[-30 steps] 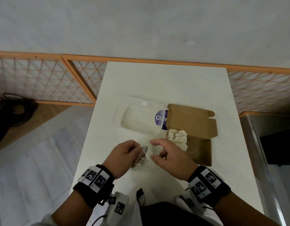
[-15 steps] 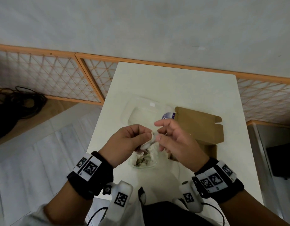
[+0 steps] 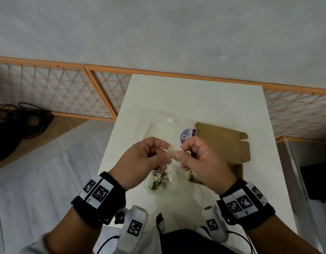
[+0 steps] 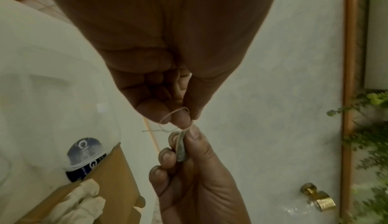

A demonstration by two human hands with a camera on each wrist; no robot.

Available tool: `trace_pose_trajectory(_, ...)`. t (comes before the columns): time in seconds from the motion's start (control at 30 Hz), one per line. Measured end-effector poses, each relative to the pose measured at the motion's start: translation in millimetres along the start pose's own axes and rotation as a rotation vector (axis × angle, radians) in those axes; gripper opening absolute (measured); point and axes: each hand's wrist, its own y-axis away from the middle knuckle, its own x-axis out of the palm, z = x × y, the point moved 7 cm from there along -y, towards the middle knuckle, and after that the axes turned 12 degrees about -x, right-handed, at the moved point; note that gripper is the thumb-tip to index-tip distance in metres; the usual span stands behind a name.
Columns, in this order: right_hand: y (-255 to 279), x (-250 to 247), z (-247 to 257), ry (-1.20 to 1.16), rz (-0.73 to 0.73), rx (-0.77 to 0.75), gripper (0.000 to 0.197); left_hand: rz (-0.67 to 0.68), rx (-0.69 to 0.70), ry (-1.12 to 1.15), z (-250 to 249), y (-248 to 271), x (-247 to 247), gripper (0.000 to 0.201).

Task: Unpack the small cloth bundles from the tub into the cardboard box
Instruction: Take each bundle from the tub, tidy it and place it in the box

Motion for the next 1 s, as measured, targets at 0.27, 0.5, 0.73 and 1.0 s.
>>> trace_pose_trajectory(0.27, 5.6, 1.7, 9.9, 0.192, 0.170, -0.084, 0.009, -0.039, 0.140, -0.082, -38.2, 9.4, -3.1, 0.015)
trace_pose_trajectory(0.5, 8.2, -9.5, 5.6, 0.067, 0.061, -0.060, 0.030, -0.228, 0.168, -0.020, -46.0, 1.7, -19.6, 0.007)
trace_pose_trajectory(0.73, 12.6, -9.6, 16.9, 0.084, 0.053, -0.113, 0.041, -0.090, 0.101, -0.460, -14.5, -0.7, 14.8, 0.045)
trace_pose_trajectory(1.0, 15.7, -23.8, 11.0, 0.237, 0.068, -0.129, 0.035, -0.129, 0.234, -0.614, -31.5, 9.3, 0.6, 0.024)
